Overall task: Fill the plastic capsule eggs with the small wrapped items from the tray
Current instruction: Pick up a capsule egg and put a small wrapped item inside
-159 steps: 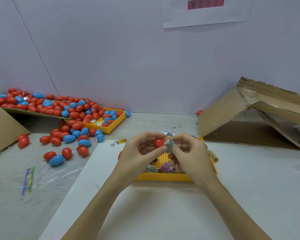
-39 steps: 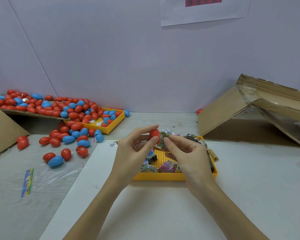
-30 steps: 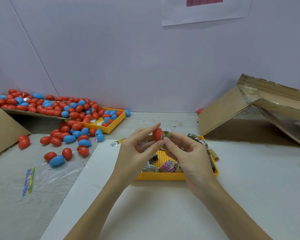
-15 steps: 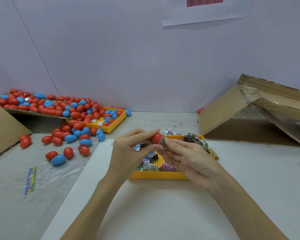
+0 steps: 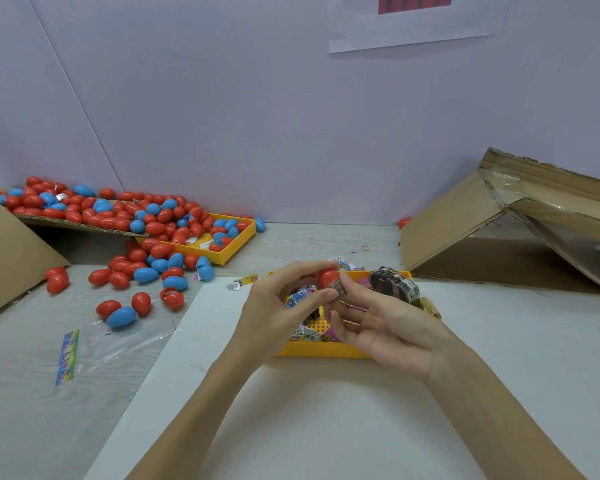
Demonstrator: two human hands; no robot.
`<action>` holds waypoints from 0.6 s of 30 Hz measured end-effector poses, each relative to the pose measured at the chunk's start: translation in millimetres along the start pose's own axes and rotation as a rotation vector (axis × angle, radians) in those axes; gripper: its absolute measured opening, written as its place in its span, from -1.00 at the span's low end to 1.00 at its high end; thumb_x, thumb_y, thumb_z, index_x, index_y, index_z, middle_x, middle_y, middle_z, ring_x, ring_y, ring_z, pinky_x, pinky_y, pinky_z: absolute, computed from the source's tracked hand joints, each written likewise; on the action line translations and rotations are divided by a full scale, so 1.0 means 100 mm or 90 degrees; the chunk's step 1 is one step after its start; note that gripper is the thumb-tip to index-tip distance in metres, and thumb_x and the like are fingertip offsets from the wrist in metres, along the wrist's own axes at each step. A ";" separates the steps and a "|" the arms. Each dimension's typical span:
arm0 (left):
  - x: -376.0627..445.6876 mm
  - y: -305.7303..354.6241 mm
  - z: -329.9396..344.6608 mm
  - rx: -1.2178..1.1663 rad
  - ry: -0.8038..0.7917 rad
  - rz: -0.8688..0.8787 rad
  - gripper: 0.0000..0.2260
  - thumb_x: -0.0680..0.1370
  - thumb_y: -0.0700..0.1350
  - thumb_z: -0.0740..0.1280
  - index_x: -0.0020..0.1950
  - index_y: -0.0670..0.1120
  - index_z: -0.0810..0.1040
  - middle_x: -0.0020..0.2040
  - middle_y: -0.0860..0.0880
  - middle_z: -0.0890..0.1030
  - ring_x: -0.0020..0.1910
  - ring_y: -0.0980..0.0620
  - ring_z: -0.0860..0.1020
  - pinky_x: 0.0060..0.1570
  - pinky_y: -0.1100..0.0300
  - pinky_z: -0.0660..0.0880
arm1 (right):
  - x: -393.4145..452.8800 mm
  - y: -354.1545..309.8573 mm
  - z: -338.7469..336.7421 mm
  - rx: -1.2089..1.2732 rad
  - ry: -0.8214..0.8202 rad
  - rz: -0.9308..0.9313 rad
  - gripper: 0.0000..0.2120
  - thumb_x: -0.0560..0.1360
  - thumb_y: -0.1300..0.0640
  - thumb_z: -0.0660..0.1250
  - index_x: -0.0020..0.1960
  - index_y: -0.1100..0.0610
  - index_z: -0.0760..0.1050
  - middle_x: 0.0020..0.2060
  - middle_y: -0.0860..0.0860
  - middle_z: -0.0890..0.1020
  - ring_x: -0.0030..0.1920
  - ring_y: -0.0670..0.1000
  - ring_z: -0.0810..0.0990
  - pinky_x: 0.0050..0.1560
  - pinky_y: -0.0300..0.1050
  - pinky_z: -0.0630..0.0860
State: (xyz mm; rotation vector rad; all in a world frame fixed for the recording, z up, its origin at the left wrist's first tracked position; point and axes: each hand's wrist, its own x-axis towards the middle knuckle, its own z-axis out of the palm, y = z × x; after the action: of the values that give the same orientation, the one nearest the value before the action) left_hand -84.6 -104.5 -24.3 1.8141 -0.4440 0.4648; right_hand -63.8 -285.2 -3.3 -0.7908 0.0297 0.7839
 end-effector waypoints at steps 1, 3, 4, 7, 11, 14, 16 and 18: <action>0.00 0.01 -0.01 -0.015 -0.002 -0.010 -0.64 0.51 -0.11 0.48 0.31 -0.05 0.64 0.21 0.05 0.68 0.23 0.02 0.63 0.22 0.16 0.57 | 0.00 0.00 -0.01 0.004 0.000 0.005 -0.80 0.41 0.17 0.54 -0.05 0.28 0.71 -0.08 0.18 0.67 -0.10 0.06 0.69 -0.13 -0.16 0.66; 0.00 0.00 -0.04 -0.028 -0.001 -0.014 -0.62 0.47 -0.13 0.51 0.29 -0.05 0.65 0.20 0.07 0.69 0.24 0.07 0.63 0.23 0.18 0.56 | 0.00 0.00 -0.02 0.017 -0.003 0.020 -0.75 0.40 0.19 0.54 0.02 0.31 0.70 -0.04 0.20 0.67 -0.08 0.08 0.68 -0.13 -0.16 0.66; -0.01 0.00 -0.05 -0.026 0.002 -0.012 -0.61 0.45 -0.14 0.53 0.27 -0.06 0.66 0.20 0.06 0.70 0.25 0.07 0.63 0.24 0.17 0.56 | 0.00 0.01 -0.03 0.023 -0.003 0.028 -0.70 0.40 0.19 0.54 0.08 0.31 0.68 -0.03 0.21 0.67 -0.08 0.09 0.68 -0.13 -0.16 0.66; -0.01 -0.02 -0.08 0.016 0.007 0.007 -0.62 0.43 -0.18 0.53 0.24 -0.07 0.67 0.18 0.06 0.69 0.24 0.10 0.63 0.27 0.15 0.55 | -0.01 0.02 -0.04 0.041 -0.007 0.042 -0.58 0.38 0.22 0.54 0.21 0.33 0.64 -0.01 0.22 0.67 -0.09 0.10 0.69 -0.12 -0.19 0.66; -0.02 -0.02 -0.09 0.059 0.004 0.044 -0.63 0.45 -0.12 0.50 0.25 -0.03 0.64 0.18 0.10 0.69 0.20 0.12 0.65 0.24 0.22 0.56 | -0.01 0.03 -0.04 0.062 -0.012 0.040 -0.55 0.40 0.22 0.52 0.25 0.33 0.61 -0.05 0.20 0.67 -0.12 0.08 0.69 -0.16 -0.25 0.62; -0.03 -0.02 -0.08 0.071 0.004 0.060 -0.63 0.46 -0.12 0.47 0.28 -0.02 0.62 0.17 0.15 0.68 0.18 0.15 0.66 0.21 0.30 0.55 | 0.00 0.04 -0.03 0.073 -0.013 0.036 -0.59 0.38 0.22 0.53 0.19 0.34 0.65 -0.07 0.19 0.67 -0.14 0.08 0.69 -0.19 -0.27 0.61; -0.03 -0.02 -0.07 0.090 0.004 0.072 -0.62 0.47 -0.14 0.46 0.29 -0.03 0.60 0.16 0.16 0.67 0.11 0.22 0.66 0.15 0.36 0.54 | 0.00 0.05 -0.01 0.084 -0.016 0.039 -0.60 0.37 0.22 0.53 0.16 0.34 0.66 -0.06 0.19 0.67 -0.12 0.08 0.69 -0.20 -0.28 0.59; -0.03 -0.02 -0.06 0.110 0.016 0.088 -0.62 0.48 -0.14 0.46 0.30 -0.05 0.60 0.14 0.16 0.68 -0.05 0.33 0.65 0.01 0.44 0.54 | -0.01 0.05 0.01 0.097 -0.012 0.041 -0.61 0.31 0.22 0.56 0.10 0.34 0.68 -0.07 0.18 0.67 -0.11 0.08 0.69 -0.23 -0.29 0.58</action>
State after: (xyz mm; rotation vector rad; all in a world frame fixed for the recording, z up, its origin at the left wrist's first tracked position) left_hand -86.6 -97.5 -25.9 1.9489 -0.5267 0.6371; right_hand -68.0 -283.6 -5.5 -0.6398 0.0971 0.8392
